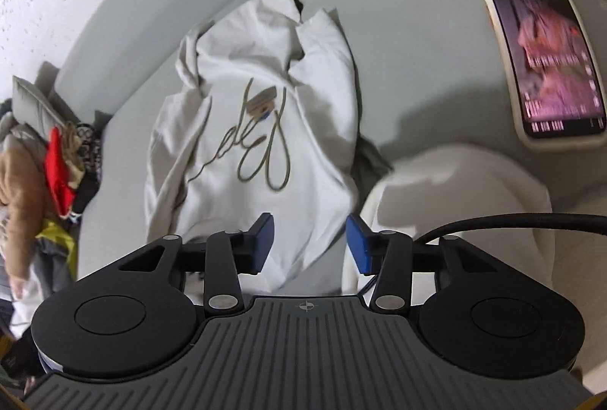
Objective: Fold clothes
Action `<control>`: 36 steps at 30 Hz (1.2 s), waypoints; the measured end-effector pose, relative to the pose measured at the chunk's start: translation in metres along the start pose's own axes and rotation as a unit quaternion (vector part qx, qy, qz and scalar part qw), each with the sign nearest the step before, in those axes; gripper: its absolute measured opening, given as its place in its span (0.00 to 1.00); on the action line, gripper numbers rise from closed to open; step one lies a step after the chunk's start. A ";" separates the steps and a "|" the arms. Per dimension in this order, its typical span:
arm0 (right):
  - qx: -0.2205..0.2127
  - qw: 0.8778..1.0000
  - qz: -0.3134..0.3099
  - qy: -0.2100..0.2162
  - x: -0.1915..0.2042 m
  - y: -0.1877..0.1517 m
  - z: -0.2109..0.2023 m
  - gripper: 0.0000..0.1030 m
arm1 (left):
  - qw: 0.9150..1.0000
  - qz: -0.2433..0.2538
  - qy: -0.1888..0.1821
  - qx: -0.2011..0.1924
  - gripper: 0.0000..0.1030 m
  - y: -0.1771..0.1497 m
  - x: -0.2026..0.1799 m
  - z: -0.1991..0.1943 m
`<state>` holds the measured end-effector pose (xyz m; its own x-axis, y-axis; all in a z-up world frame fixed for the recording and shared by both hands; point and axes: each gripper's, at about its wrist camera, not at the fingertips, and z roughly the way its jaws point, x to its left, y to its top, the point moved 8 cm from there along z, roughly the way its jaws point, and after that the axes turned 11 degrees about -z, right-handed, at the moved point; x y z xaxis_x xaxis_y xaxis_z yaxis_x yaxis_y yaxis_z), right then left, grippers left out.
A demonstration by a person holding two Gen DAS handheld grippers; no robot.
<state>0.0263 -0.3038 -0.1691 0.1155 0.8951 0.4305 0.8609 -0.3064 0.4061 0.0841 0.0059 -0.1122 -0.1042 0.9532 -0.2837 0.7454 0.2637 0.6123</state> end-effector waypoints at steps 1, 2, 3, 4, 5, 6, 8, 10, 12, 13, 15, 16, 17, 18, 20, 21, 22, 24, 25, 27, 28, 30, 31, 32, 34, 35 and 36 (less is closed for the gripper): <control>0.000 1.000 0.004 0.006 0.002 -0.003 -0.004 0.48 | 1.000 0.022 -0.016 -0.007 0.63 0.005 -0.011 0.003; -0.007 1.000 0.007 0.014 0.006 -0.001 -0.004 0.48 | 0.999 0.042 -0.030 -0.008 0.62 0.011 -0.022 0.014; -0.015 1.000 0.010 0.022 0.010 0.000 -0.005 0.48 | 0.997 0.065 -0.034 -0.005 0.62 0.015 -0.034 0.025; -0.021 0.999 0.015 0.025 0.011 0.000 -0.004 0.48 | 0.996 0.088 -0.029 0.002 0.62 0.016 -0.044 0.041; -0.027 0.999 0.021 0.029 0.011 0.001 -0.004 0.48 | 0.993 0.115 -0.013 0.013 0.61 0.016 -0.051 0.059; -0.030 0.999 0.029 0.031 0.010 0.001 -0.003 0.48 | 0.989 0.144 0.006 0.024 0.56 0.016 -0.057 0.078; -0.035 0.998 0.044 0.036 0.007 0.003 -0.001 0.48 | 0.979 0.189 0.043 0.058 0.47 0.010 -0.063 0.112; -0.040 0.997 0.045 0.041 0.009 0.006 0.003 0.48 | 0.974 0.207 0.053 0.080 0.44 0.004 -0.062 0.127; -0.040 0.997 0.045 0.041 0.007 0.005 0.007 0.48 | 0.969 0.221 0.064 0.088 0.27 0.000 -0.060 0.133; -0.039 0.997 0.045 0.041 0.006 0.005 0.009 0.48 | 0.969 0.221 0.073 0.083 0.06 0.000 -0.056 0.133; -0.039 0.997 0.046 0.040 0.004 0.004 0.015 0.48 | 0.980 0.176 0.069 0.067 0.02 0.009 -0.043 0.122; -0.038 0.997 0.046 0.039 0.003 0.004 0.018 0.48 | 0.987 0.139 0.059 0.055 0.02 0.015 -0.034 0.115; -0.033 0.997 0.052 0.036 0.001 0.004 0.023 0.48 | 0.993 0.098 0.046 0.042 0.02 0.022 -0.025 0.106; -0.029 0.997 0.058 0.032 -0.001 0.003 0.029 0.48 | 0.997 0.057 0.034 0.029 0.02 0.029 -0.017 0.098; -0.038 0.998 0.056 0.015 -0.004 0.007 0.038 0.44 | 0.999 -0.022 0.023 -0.006 0.02 0.040 0.010 0.076; -0.043 0.998 0.055 0.006 -0.006 0.009 0.042 0.42 | 0.997 -0.067 0.019 -0.023 0.02 0.044 0.026 0.065; -0.047 0.997 0.054 -0.002 -0.008 0.011 0.046 0.37 | 0.992 -0.116 0.015 -0.036 0.02 0.046 0.043 0.056; -0.048 0.998 0.040 -0.019 -0.007 0.013 0.054 0.34 | 0.981 -0.189 0.009 -0.041 0.02 0.042 0.070 0.047; -0.044 0.998 0.027 -0.027 -0.005 0.014 0.058 0.34 | 0.978 -0.207 0.010 -0.039 0.02 0.037 0.078 0.047; -0.038 0.998 0.000 -0.048 0.000 0.013 0.065 0.35 | 0.970 -0.241 0.012 -0.036 0.02 0.027 0.094 0.045; -0.032 0.997 -0.015 -0.064 0.003 0.012 0.067 0.35 | 0.966 -0.258 0.013 -0.034 0.01 0.023 0.101 0.045; -0.024 0.995 -0.033 -0.090 0.007 0.011 0.070 0.36 | 0.961 -0.274 0.007 -0.029 0.02 0.017 0.104 0.046; -0.027 0.995 -0.029 -0.090 0.008 0.011 0.068 0.41 | 0.959 -0.281 0.004 -0.026 0.01 0.014 0.105 0.047; -0.029 0.996 -0.020 -0.082 0.008 0.011 0.066 0.47 | 0.960 -0.280 0.003 -0.027 0.01 0.015 0.105 0.046; -0.027 0.996 0.002 -0.079 0.005 0.009 0.063 0.49 | 0.961 -0.275 0.005 -0.031 0.01 0.018 0.104 0.045; -0.025 0.996 0.012 -0.082 0.003 0.008 0.063 0.49 | 0.961 -0.273 0.005 -0.033 0.01 0.020 0.104 0.045; -0.026 0.996 0.019 -0.088 0.002 0.007 0.065 0.49 | 0.962 -0.270 0.006 -0.035 0.01 0.022 0.103 0.044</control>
<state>0.0646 -0.2837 -0.2178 0.2372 0.9237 0.3009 0.8282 -0.3542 0.4344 0.1187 0.1036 -0.1608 -0.4721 0.6754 -0.5665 0.5338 0.7305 0.4260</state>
